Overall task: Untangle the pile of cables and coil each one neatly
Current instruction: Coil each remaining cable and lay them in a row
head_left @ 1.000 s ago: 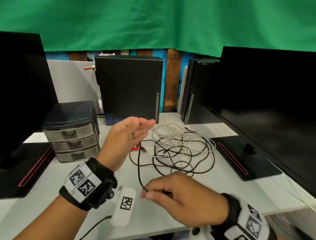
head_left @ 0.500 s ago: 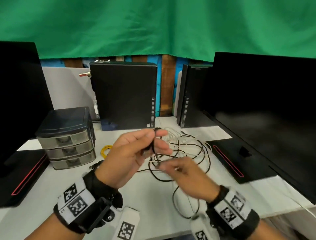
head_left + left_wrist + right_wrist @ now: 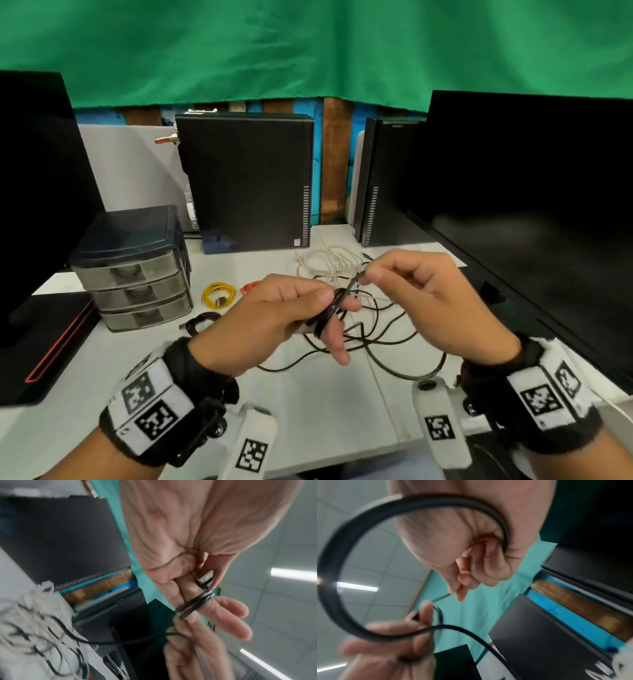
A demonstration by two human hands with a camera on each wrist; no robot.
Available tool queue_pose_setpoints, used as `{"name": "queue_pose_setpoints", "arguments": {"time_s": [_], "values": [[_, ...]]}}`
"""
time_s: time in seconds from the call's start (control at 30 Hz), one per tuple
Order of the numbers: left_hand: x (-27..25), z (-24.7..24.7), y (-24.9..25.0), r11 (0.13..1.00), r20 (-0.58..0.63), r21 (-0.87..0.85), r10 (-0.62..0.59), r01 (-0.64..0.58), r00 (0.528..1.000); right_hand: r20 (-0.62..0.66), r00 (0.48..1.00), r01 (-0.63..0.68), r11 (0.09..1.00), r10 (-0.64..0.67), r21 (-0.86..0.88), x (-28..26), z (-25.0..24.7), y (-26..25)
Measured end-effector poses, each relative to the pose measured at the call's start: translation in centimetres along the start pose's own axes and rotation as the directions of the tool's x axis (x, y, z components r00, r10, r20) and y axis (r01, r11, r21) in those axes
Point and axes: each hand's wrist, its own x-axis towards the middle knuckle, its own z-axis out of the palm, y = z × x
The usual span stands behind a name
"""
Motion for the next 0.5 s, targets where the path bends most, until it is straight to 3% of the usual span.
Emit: {"name": "queue_pose_setpoints", "arguments": {"time_s": [0.1, 0.23, 0.3, 0.33, 0.4, 0.43, 0.5], "values": [[-0.1, 0.9, 1.0, 0.959, -0.102, -0.276, 0.036, -0.063, 0.994, -0.014, 0.999, -0.048, 0.995, 0.049, 0.086, 0.3, 1.3, 2.1], [0.4, 1.1, 1.7, 0.846, -0.329, -0.503, -0.001, -0.174, 0.944, 0.195, 0.974, -0.132, 0.990, 0.118, 0.059, -1.1, 6.1, 3.3], [0.6, 0.5, 1.6, 0.840, -0.410, -0.481, 0.039, -0.252, 0.911, 0.292, 0.942, -0.193, 0.979, 0.165, 0.067, -2.3, 8.5, 3.4], [0.7, 0.1, 1.4, 0.876, -0.434, -0.401, 0.075, -0.267, 0.898, 0.326, 0.929, -0.203, 0.977, 0.172, 0.064, -2.8, 9.3, 3.3], [0.7, -0.5, 0.7, 0.971, -0.475, -0.068, 0.169, -0.228, 0.864, 0.361, 0.921, -0.161, 0.987, 0.146, 0.011, -3.4, 9.8, 2.8], [0.7, -0.8, 0.2, 0.973, -0.486, 0.145, 0.228, -0.179, 0.844, 0.371, 0.920, -0.120, 0.992, 0.125, -0.039, -3.4, 9.5, 2.4], [0.8, -1.6, -0.7, 0.868, -0.468, 0.488, 0.345, -0.087, 0.814, 0.385, 0.920, -0.028, 0.990, 0.080, -0.140, -3.3, 8.5, 1.3]]}}
